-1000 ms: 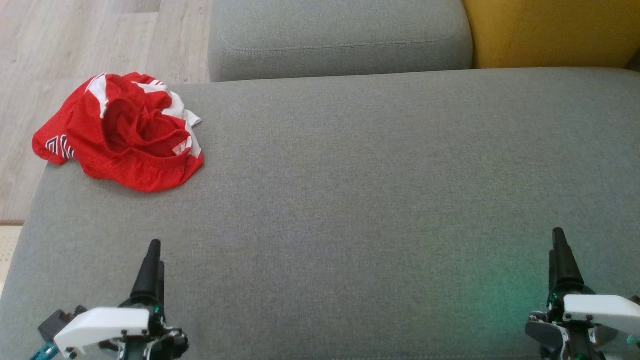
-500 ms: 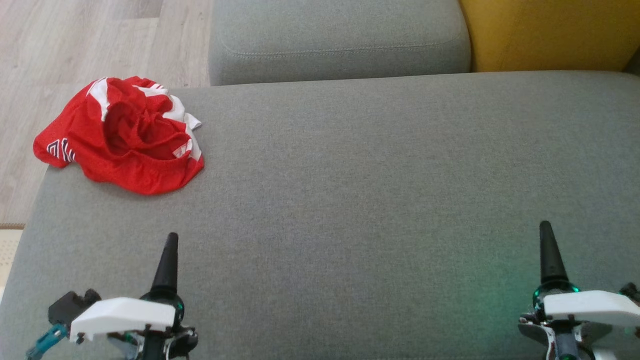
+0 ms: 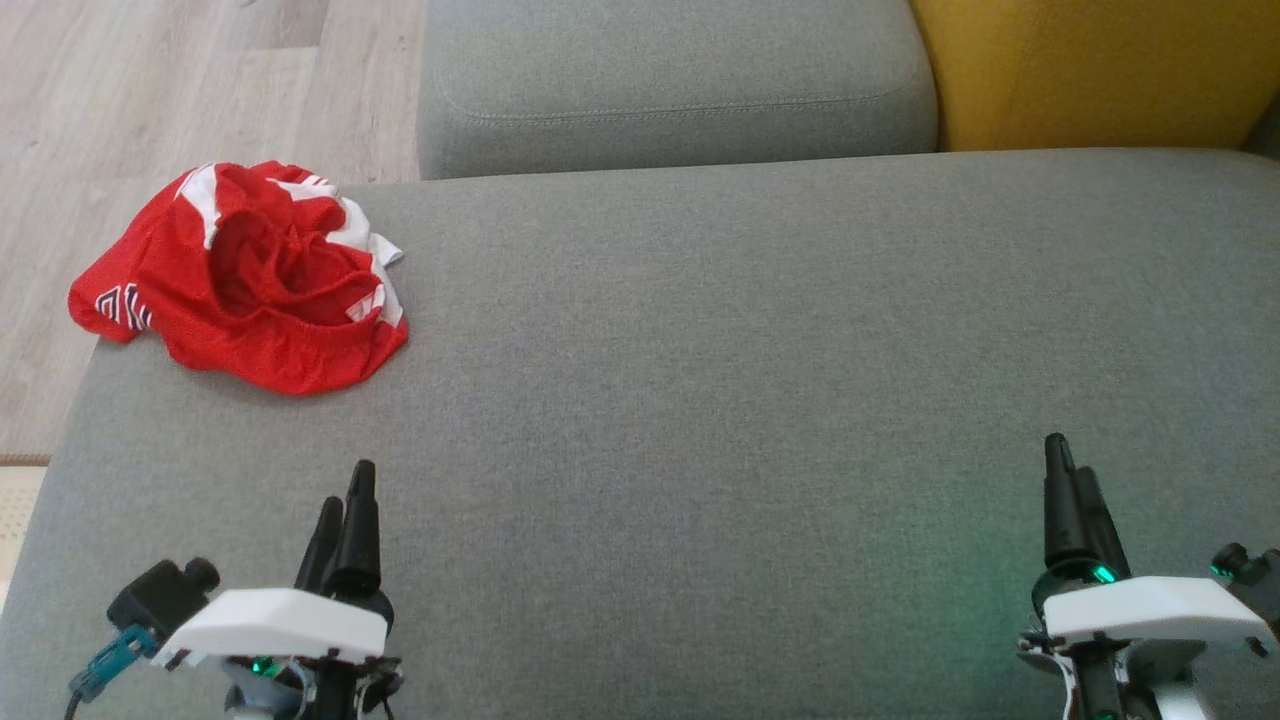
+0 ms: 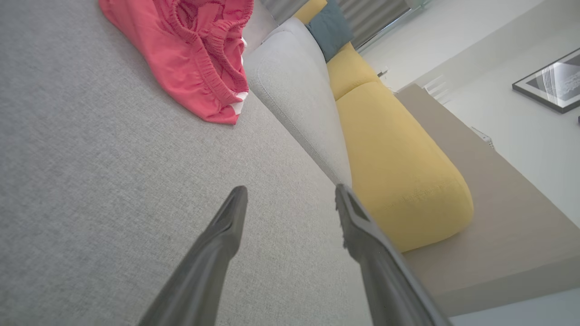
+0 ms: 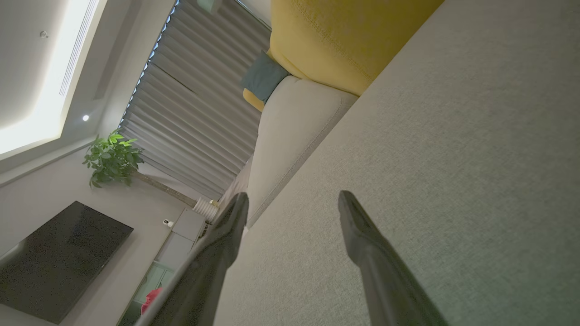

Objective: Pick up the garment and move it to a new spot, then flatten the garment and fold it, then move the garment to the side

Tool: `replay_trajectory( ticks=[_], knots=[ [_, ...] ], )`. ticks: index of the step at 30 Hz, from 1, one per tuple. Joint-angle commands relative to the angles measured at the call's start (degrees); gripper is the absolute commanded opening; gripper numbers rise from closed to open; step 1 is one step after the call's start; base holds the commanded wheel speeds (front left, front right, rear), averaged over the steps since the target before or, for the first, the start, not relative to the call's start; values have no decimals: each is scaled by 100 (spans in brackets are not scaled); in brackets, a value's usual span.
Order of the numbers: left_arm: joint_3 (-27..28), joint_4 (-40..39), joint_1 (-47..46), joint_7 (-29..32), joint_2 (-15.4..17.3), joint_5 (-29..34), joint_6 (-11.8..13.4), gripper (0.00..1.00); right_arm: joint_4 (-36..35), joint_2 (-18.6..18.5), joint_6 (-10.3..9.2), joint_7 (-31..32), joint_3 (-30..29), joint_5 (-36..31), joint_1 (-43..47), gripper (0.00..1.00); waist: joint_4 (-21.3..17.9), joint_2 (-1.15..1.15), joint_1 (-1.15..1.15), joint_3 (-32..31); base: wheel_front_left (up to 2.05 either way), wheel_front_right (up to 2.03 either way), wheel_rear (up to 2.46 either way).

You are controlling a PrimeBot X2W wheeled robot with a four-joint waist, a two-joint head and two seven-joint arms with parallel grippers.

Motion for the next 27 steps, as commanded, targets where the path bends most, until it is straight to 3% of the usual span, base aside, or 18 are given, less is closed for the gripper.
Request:
replay_trajectory(
  ticks=[1, 27],
  knots=[
    [47, -256, -159, -80, 72, 191, 38, 100, -251, -33, -3, -83, 83, -176, -79, 100, -2, 0, 0, -4, 0, 0, 0],
    [-255, -199, -83, -515, 148, 2401, 296, 100, -196, -43, -4, -522, 466, -2018, -96, 100, -26, 0, 0, -92, 0, 0, 0]
  ],
)
